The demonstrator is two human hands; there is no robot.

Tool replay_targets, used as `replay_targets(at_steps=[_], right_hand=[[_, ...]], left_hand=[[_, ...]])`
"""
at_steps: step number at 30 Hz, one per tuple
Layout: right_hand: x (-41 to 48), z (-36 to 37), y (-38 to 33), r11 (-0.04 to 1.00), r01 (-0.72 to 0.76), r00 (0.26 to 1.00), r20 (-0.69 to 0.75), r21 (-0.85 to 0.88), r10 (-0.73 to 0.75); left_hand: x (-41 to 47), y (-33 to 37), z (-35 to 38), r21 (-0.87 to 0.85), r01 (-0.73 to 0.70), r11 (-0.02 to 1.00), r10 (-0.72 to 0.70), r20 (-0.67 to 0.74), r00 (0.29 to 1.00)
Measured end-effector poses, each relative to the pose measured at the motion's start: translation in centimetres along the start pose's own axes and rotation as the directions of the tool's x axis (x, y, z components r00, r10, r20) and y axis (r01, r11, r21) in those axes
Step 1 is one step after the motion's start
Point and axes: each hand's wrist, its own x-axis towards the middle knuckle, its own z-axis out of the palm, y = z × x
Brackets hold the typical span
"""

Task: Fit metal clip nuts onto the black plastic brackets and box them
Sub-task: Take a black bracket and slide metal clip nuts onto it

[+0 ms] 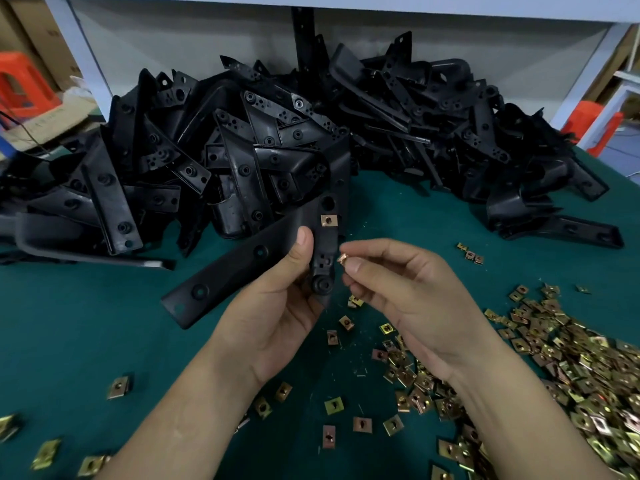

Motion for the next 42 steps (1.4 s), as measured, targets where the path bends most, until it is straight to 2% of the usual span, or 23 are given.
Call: replay_targets(at_steps=[5,17,24,26,30,36,40,42], right_hand=[[0.1,0.2,0.2,1.0,-0.027,1.0,0.008,0.01,0.027],[0.2,0.3,0.7,0.994,-0.088,0.996,0.009,0.058,0.088],[0.2,0.5,0.9,0.998,-0.025,0.999,0.049,0.061,0.022],[0.2,0.4,0.7,0.999,0.007,1.0,0.018,0.045,-0.007],[0.4,-0.1,0.1,0.989,0.05,0.994,-0.105,0.138,-0.036],[0.4,0.4,0.1,0.998,0.065,0.981,-0.185,0.02,-0.06],[0.0,0.5,-1.2,0.956,0.124,0.968,-0.178,-0.264,-0.175],[-0.7,0.0,-2.2,0.936,0.121,0.966,-0.178,-0.33,-0.188]], left_hand=[[-0.2,0.0,0.5,-0.02,0.002,1.0,-0.001,0.028,1.0],[-0.1,-0.5,0.1,0.059,0.057,0.997,-0.06,0.056,0.997],[-0.1,-0.3,0.1,0.108,0.018,0.994,-0.024,0.052,0.998],[0.0,-0.1,0.0,0.11,0.009,0.994,-0.012,0.03,0.999],[0.3,0.6,-0.1,0.02,0.016,1.0,-0.015,-0.072,0.997],[0.2,0.1,0.4,0.055,-0.143,0.988,0.151,-0.193,0.969],[-0.2,-0.9,0.8,0.254,-0.208,0.945,0.268,-0.229,0.936],[-0.5,-0.9,1.0,0.306,-0.219,0.926,0.288,-0.201,0.936]])
